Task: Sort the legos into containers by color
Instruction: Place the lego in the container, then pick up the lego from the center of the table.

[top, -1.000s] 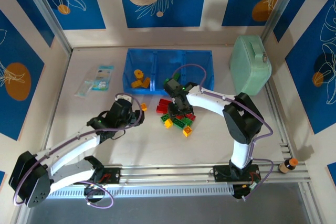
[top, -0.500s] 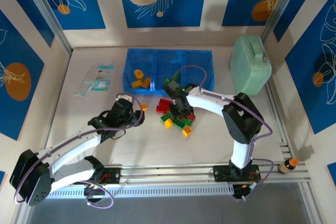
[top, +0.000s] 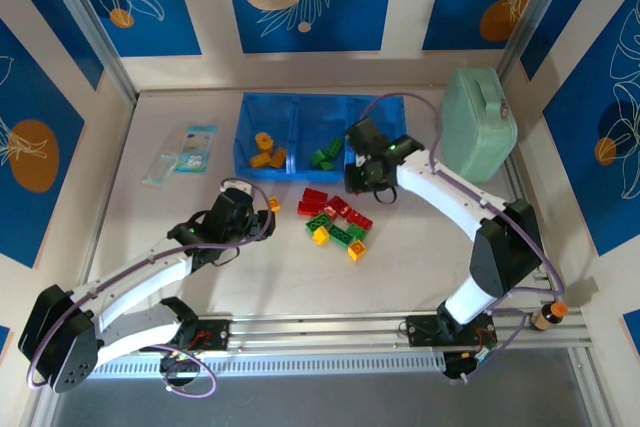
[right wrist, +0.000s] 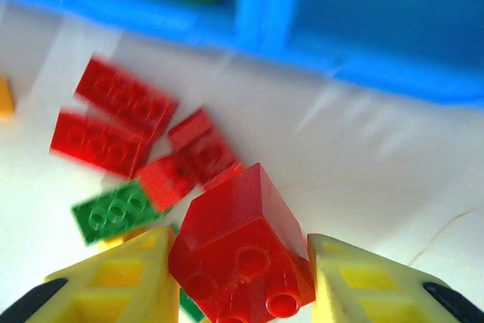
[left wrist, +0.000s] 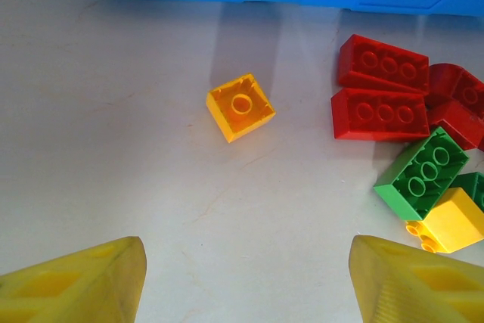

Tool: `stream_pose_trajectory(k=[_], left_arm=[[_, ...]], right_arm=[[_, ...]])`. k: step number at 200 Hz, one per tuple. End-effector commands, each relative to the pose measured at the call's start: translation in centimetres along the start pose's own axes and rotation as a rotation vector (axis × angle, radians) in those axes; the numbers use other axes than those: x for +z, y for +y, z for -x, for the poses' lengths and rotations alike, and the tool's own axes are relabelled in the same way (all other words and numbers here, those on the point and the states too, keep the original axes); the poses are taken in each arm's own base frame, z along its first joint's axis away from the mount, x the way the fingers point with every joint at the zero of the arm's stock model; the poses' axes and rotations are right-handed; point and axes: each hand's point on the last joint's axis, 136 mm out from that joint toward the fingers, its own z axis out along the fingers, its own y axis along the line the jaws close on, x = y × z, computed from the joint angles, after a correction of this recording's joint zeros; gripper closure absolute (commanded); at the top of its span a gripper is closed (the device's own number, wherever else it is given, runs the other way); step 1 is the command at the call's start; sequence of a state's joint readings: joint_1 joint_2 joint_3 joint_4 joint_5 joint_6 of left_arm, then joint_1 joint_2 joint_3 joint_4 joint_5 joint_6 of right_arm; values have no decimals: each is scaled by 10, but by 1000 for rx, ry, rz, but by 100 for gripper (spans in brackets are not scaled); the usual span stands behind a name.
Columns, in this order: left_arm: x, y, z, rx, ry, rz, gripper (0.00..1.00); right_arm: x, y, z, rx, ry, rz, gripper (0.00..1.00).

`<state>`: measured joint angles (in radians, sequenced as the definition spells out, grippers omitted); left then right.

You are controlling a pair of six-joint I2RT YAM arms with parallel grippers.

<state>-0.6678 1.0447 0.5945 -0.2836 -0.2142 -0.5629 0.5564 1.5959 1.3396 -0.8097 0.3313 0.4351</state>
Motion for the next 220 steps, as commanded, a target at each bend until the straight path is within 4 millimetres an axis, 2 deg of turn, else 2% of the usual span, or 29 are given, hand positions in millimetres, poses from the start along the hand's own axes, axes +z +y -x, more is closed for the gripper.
stream_pose_trajectory(k=[1,32,64,74,85,92,117,138,170,189,220], left_arm=[[0,2,0,-20,-1,11,29],[-4,3,1,-23,-4,13,29],[-13,3,7,-29,-21,12,29],[-15,3,8,-28,-26,11,29],[-16,3,9,-27,-26,13,29],[-17,3,10,-26,-26,13,29],[-16,0,11,-29,-21,7,29],[-13,-3,12,-47,-22,-9,29],[-6,-7,13,-53,-5,-4,25],[-1,-10,14,-55,5,-6,24],[6,-15,16,-62,9,-23,24]], right_arm=[[0,-24,17,30,23,12,60],[14,-47,51,78,14,5,60],[33,-66,76,125,10,-12,59],[35,-68,85,129,0,-10,53],[33,-69,93,131,-5,-17,38],[30,-70,97,131,-11,-27,32],[8,-64,104,134,-73,-22,27],[-5,-57,96,134,-104,-4,27],[-16,-46,66,119,-114,32,27],[-17,-37,41,98,-97,44,27],[-7,-27,0,78,-30,64,25]])
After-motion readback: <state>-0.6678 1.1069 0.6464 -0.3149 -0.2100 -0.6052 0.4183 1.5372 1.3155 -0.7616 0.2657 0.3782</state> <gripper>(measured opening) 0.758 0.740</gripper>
